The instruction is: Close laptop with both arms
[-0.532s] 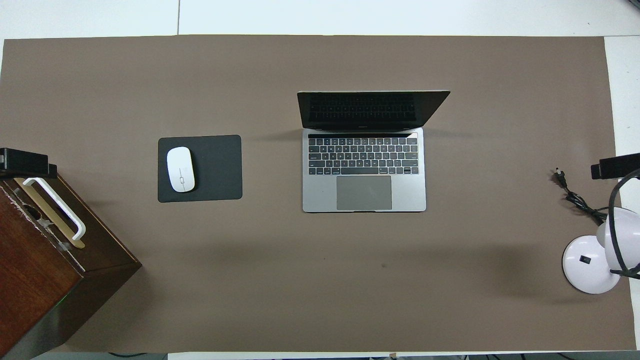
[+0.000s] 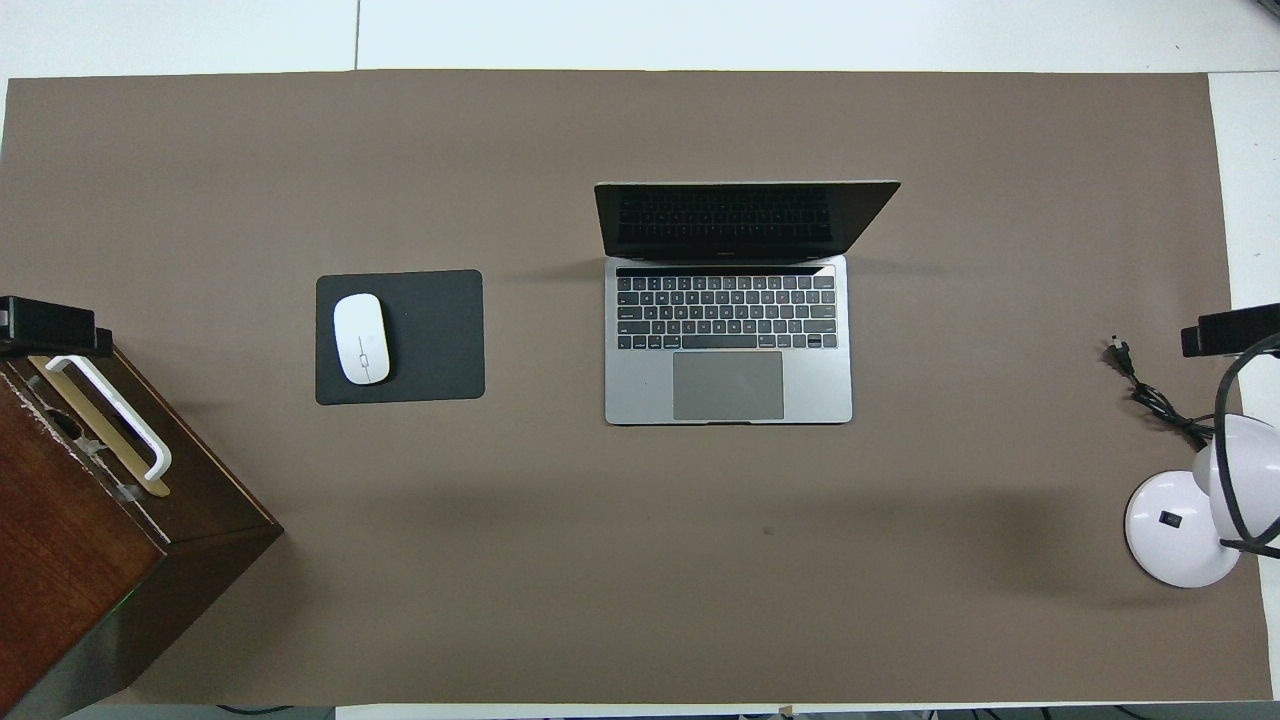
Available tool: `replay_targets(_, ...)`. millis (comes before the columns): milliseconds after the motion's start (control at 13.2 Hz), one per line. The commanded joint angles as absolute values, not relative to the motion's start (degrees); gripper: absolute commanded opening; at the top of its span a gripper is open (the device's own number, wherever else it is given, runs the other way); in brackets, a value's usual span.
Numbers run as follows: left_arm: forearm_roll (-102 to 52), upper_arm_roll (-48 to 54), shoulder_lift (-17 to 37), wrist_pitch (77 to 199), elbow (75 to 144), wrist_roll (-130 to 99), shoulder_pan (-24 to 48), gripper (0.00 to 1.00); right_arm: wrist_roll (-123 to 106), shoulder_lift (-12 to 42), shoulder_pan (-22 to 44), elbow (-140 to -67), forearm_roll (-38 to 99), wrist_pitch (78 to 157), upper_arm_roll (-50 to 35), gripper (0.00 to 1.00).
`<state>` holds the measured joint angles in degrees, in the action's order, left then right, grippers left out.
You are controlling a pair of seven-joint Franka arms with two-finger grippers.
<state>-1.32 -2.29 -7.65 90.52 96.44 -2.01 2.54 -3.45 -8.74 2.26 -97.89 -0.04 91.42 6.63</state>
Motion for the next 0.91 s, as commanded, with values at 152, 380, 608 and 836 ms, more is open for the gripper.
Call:
replay_targets(152, -1.14, -2.11, -8.53, 91.05, 97.12, -2.46, 2.29, 0.00, -1.05, -8.18, 2.02, -97.83, 1.32, 96.32, 6.50, 0.94)
replay_targets(380, -1.84, -2.11, -8.26, 91.84, 96.94, -2.37, 2.02, 0.00, -1.05, -4.23, 1.67, -93.09, 1.41, 97.21, 6.50, 0.84)
replay_targets(608, -4.30, -2.55, -7.91, 94.82, 96.51, -2.11, 1.93, 0.00, -1.14, 0.77, 1.14, -87.82, 1.06, 97.47, 6.50, 0.59)
replay_targets(836, -6.06, -2.55, -7.65, 98.25, 96.68, -1.67, 2.63, 0.00, -1.14, 5.26, 1.05, -83.42, 0.97, 101.07, 6.50, 0.16)
